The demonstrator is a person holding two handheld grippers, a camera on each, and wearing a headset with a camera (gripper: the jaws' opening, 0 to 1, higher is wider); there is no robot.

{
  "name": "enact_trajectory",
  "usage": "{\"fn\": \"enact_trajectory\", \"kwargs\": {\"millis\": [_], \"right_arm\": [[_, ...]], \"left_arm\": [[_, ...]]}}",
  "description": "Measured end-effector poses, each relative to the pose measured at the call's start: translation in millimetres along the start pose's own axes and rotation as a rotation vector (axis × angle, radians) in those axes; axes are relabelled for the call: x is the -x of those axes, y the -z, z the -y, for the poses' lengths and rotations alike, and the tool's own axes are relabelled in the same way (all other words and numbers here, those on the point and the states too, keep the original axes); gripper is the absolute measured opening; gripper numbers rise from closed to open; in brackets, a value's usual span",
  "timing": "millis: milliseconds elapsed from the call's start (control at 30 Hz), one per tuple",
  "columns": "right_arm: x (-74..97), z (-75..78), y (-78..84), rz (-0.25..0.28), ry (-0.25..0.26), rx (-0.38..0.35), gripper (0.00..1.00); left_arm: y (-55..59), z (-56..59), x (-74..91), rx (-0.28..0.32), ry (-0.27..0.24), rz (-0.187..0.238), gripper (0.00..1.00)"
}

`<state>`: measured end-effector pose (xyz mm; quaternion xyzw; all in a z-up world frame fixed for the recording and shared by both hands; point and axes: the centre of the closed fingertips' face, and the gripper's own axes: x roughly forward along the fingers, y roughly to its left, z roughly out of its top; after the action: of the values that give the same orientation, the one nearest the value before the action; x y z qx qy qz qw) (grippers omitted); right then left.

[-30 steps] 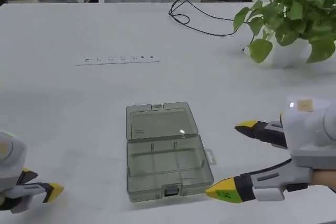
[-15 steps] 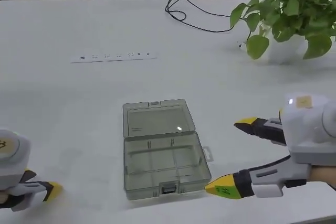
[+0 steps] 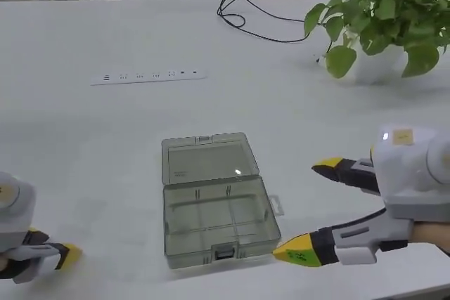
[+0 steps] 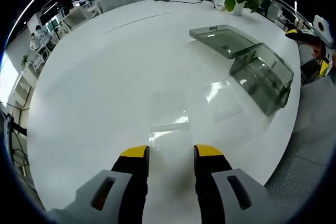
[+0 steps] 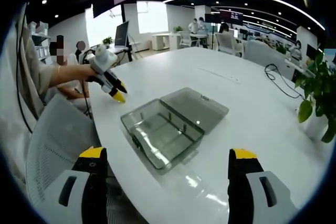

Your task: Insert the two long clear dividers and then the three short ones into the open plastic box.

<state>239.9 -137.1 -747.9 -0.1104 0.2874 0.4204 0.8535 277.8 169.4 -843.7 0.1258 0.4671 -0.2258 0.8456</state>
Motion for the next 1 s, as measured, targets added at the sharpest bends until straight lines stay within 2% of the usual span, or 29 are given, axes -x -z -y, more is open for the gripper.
{"fn": "enact_trajectory", "kwargs": {"millis": [200, 433, 667, 867, 1000], "right_arm": [[-0.8, -0.9, 0.5, -0.008, -0.001, 0.003, 0.96], [-1.9, -1.4, 1.3, -0.017, 0.000, 0.003, 0.95], [-1.2, 5.6, 1.2, -0.005, 0.030, -0.055, 0.89], [-3.0, 5.6, -5.6, 0.037, 0.032, -0.149, 0.81], [-5.9, 3.7, -8.2, 0.055, 0.036, -0.201, 0.74]], "left_arm": [[0.0, -0.6, -0.2, 0.008, 0.003, -0.014, 0.33], [-1.7, -2.5, 0.4, 0.072, 0.007, -0.022, 0.31], [-1.3, -0.8, 0.5, 0.074, 0.007, -0.020, 0.31], [-1.5, -0.3, 3.2, 0.086, -0.006, 0.003, 0.30], [-8.7, 1.1, 8.4, 0.114, -0.010, 0.062, 0.30]]}}
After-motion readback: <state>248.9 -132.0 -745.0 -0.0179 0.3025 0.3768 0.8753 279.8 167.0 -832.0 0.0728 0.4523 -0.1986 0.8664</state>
